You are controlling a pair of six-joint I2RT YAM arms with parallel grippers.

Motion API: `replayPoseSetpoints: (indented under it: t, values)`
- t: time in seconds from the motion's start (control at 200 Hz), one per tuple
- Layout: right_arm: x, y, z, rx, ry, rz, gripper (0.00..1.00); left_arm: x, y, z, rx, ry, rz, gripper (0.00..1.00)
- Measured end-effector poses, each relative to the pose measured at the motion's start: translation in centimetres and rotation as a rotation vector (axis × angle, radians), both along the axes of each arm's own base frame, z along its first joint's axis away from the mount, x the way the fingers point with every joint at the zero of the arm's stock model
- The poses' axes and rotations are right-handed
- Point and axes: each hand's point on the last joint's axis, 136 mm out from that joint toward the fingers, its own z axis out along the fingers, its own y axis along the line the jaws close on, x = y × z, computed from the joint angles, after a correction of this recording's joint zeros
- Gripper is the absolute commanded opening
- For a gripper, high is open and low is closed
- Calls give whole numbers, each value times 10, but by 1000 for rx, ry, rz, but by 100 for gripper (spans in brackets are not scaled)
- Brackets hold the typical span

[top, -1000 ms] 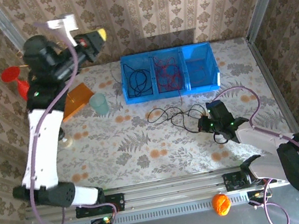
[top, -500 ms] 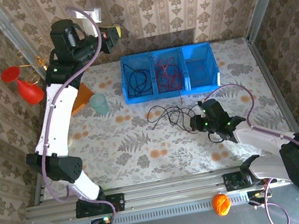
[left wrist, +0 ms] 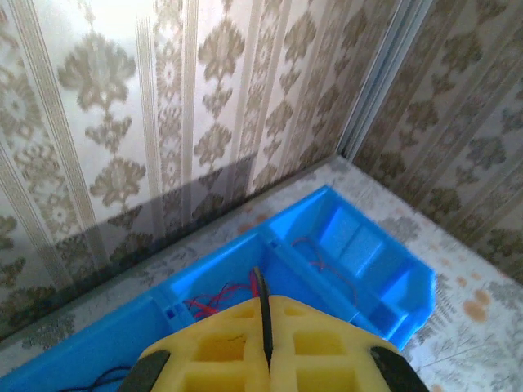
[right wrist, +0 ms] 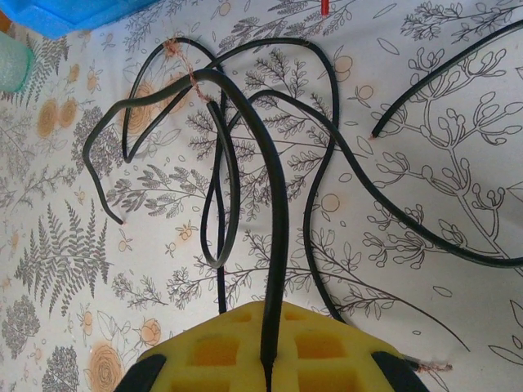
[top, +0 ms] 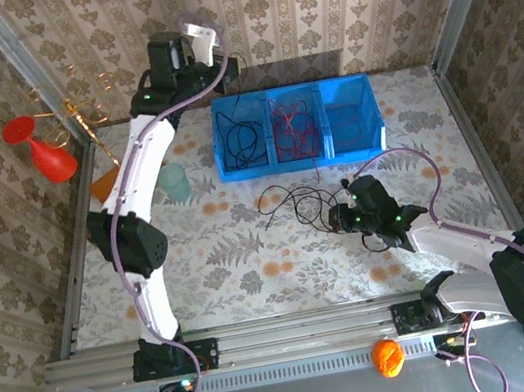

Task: Untangle the cables

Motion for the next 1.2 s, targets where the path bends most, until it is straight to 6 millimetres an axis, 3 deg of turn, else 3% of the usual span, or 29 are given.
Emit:
replayPoseSetpoints:
  t: [0.155,0.345,0.47,0.56,0.645,0.685,0.72,0.77,0.795,0.875,0.955,1.095,1.2]
  values:
    - [-2,0,0,-2,-3,5,0,13,-4,-37,67,36,17,0]
    - [-2,0,6,-1,-28,15,0,17,-2,-40,93,19,48,0]
    - [-3,0,8,2,-33,17,0,18,0,-55,116,45,61,0]
    - [-3,0,11,5,-40,17,0,20,1,-80,134,86,73,0]
    - [-3,1,14,10,-49,19,0,17,3,-116,161,161,81,0]
    - [-3,1,15,11,-53,19,0,17,3,-130,172,190,86,9]
    - [-3,0,16,10,-55,20,0,18,3,-141,179,212,92,23]
    - [-4,0,17,10,-55,21,0,21,4,-153,188,236,104,26]
    - [-5,-1,17,10,-55,21,0,21,5,-157,193,245,110,32]
    - [-7,-1,19,9,-55,21,0,22,7,-167,210,264,122,66]
    - [-9,-2,20,4,-55,27,0,21,8,-168,213,276,129,85]
    - [-15,-2,20,-10,-51,43,0,15,12,-155,214,275,137,87]
    - [-19,-1,18,-28,-40,58,0,5,17,-122,191,237,140,82]
